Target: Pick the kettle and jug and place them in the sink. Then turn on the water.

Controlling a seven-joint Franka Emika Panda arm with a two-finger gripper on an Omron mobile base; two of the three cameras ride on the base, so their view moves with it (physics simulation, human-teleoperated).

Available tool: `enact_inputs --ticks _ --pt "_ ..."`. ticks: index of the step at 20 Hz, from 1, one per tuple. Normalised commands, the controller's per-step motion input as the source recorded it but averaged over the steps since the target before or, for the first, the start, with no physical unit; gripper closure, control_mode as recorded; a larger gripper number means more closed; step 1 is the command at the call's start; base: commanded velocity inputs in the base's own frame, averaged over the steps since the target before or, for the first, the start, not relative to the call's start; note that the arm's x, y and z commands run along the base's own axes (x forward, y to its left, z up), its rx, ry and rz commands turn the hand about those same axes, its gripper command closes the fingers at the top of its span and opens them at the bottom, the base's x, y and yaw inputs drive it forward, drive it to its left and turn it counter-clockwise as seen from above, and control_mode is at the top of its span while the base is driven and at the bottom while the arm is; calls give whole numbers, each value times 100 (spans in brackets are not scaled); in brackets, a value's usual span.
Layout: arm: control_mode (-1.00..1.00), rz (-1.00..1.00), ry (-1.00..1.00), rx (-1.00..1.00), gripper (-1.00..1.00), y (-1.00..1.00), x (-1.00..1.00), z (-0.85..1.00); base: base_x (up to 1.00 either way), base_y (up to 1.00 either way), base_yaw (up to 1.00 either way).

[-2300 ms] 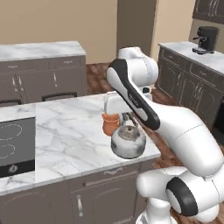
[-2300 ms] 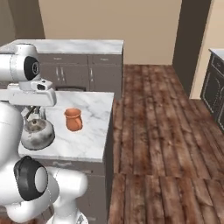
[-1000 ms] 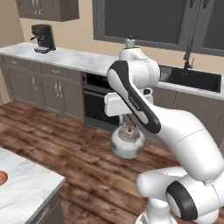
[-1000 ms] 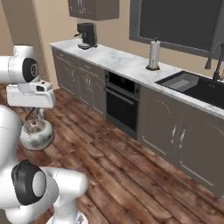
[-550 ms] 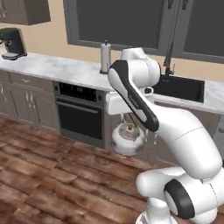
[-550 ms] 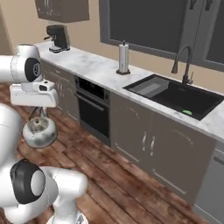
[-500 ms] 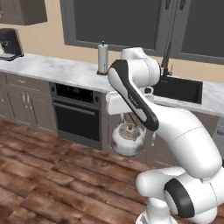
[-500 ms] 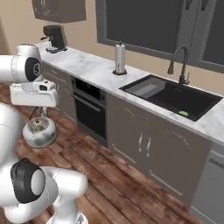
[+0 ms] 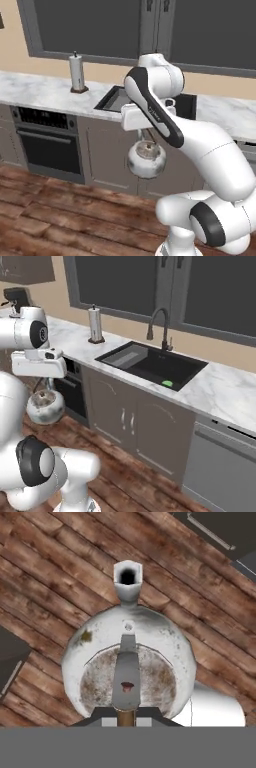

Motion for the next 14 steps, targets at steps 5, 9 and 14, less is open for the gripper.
enact_inputs --ticks 5,9,14 --pt "100 0 0 0 100 0 0 0 0 -44 -39" --pt "100 0 0 0 100 0 0 0 29 -40 -33" --pt "100 0 0 0 100 0 0 0 30 -66 -36"
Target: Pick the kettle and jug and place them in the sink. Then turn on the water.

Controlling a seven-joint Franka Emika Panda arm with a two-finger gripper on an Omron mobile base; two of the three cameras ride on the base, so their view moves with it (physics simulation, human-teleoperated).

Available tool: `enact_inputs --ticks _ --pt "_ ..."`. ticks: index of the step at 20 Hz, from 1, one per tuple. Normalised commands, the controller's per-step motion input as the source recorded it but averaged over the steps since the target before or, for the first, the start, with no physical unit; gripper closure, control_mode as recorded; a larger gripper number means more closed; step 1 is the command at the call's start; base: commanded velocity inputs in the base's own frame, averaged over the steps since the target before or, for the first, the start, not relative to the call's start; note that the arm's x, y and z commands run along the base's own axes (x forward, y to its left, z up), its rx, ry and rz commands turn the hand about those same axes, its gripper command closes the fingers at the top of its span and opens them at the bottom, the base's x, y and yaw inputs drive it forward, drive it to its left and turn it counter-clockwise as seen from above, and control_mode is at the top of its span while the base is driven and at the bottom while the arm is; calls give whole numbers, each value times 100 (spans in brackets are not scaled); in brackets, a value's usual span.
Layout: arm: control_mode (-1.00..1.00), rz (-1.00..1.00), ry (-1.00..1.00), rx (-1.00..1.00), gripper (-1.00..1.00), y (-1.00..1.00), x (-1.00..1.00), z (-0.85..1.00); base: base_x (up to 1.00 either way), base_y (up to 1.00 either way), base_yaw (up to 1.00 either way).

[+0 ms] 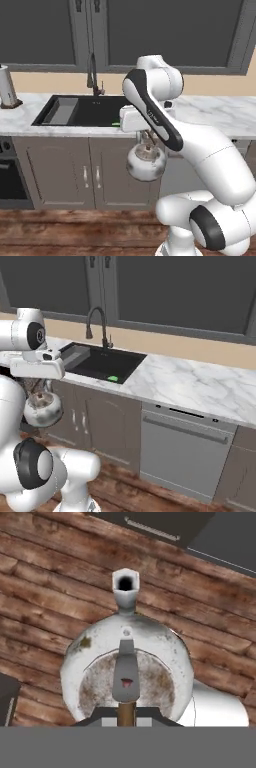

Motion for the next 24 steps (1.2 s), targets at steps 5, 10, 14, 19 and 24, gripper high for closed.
enact_inputs --ticks 5,10,14,19,24 --pt "100 0 0 0 100 0 0 0 32 -56 -36" --pt "100 0 0 0 100 0 0 0 51 -25 -25" --pt "100 0 0 0 100 0 0 0 71 19 -10" --pt "100 0 0 0 100 0 0 0 57 -11 -17" --pt "100 0 0 0 100 0 0 0 9 7 -41"
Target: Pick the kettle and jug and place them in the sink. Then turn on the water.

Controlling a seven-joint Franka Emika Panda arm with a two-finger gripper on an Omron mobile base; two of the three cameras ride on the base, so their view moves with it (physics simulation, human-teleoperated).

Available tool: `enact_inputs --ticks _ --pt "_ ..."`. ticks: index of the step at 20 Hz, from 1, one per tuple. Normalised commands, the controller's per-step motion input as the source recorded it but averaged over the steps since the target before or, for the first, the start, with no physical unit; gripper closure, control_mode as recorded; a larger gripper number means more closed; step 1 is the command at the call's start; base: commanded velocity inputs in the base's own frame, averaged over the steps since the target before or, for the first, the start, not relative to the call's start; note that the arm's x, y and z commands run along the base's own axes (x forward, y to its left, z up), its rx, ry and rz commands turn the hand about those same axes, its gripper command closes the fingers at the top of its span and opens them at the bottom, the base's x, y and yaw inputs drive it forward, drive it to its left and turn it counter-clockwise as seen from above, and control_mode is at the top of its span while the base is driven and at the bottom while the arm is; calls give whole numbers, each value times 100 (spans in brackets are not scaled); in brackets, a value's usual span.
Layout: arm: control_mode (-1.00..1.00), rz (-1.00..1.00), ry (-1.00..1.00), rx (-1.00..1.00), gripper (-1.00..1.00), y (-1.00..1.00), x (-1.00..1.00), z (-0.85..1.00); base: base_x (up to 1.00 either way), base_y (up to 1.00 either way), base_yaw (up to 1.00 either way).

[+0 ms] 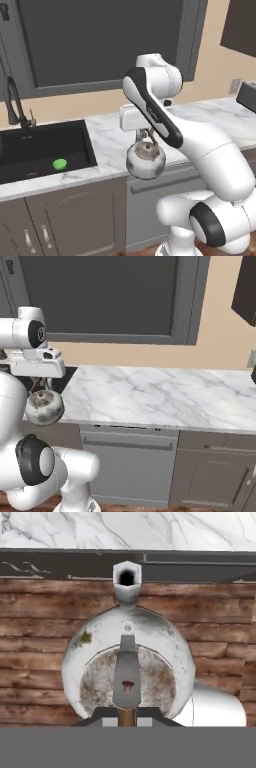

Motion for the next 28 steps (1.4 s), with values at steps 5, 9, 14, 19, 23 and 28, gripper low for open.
enact_inputs --ticks 5,9,14,19,23,28 --pt "100 0 0 0 100 0 0 0 0 39 -37" --pt "100 0 0 0 100 0 0 0 0 68 -19" --pt "100 0 0 0 100 0 0 0 -26 64 0" --pt "100 0 0 0 100 0 0 0 -12 20 0" --pt "100 0 0 0 100 0 0 0 -15 27 2" --pt "100 0 0 0 100 0 0 0 -15 66 14"
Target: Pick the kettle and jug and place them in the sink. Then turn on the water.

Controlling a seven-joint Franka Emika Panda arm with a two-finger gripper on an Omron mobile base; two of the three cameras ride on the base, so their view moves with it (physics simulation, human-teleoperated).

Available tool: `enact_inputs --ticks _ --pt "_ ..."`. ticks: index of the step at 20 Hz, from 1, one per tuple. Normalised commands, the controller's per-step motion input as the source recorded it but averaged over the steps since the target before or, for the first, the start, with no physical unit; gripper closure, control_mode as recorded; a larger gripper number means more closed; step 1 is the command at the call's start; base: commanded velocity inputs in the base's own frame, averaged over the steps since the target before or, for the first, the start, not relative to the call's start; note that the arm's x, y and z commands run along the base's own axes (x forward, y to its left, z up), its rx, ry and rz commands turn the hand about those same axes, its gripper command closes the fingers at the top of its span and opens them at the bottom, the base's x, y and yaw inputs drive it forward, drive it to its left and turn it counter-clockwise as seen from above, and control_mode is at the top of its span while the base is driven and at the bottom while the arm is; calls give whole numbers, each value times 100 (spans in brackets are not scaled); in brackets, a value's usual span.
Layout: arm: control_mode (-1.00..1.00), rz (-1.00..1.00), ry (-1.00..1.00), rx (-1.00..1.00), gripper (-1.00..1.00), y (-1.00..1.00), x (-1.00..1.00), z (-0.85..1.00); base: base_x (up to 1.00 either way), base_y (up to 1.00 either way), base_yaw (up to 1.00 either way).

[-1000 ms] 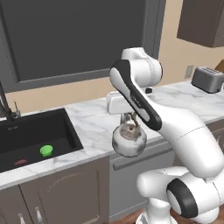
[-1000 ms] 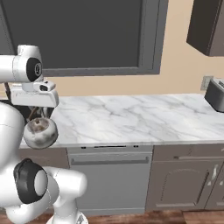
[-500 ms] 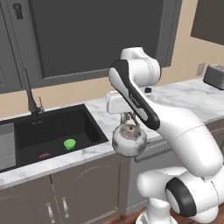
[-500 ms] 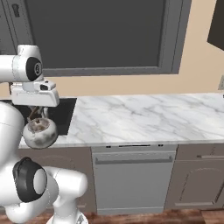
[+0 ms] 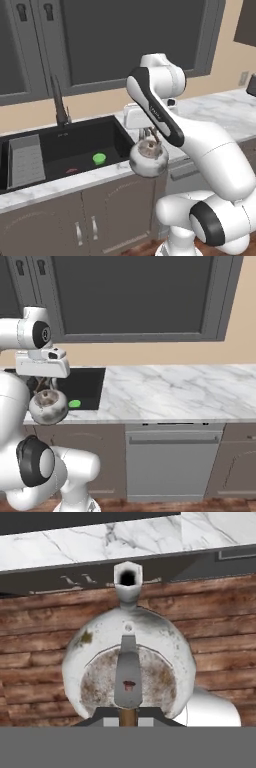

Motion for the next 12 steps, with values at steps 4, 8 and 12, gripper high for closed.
enact_inputs --ticks 4,8,12 --pt "100 0 0 0 100 0 0 0 -7 71 17" --pt "100 0 0 0 100 0 0 0 1 49 7" --pt "100 0 0 0 100 0 0 0 18 8 0"
